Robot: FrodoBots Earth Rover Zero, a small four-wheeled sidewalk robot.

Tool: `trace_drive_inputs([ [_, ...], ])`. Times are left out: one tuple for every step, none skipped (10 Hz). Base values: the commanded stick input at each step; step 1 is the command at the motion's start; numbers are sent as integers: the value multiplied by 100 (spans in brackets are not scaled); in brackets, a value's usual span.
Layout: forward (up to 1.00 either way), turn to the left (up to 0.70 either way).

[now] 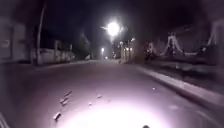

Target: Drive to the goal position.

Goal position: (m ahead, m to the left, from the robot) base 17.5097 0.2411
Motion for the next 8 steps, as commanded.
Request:
trace_drive_inputs([
  [70,0],
  [70,0],
  [70,0],
  [70,0],
  [70,0],
  [70,0],
  [70,0],
  [70,0],
])
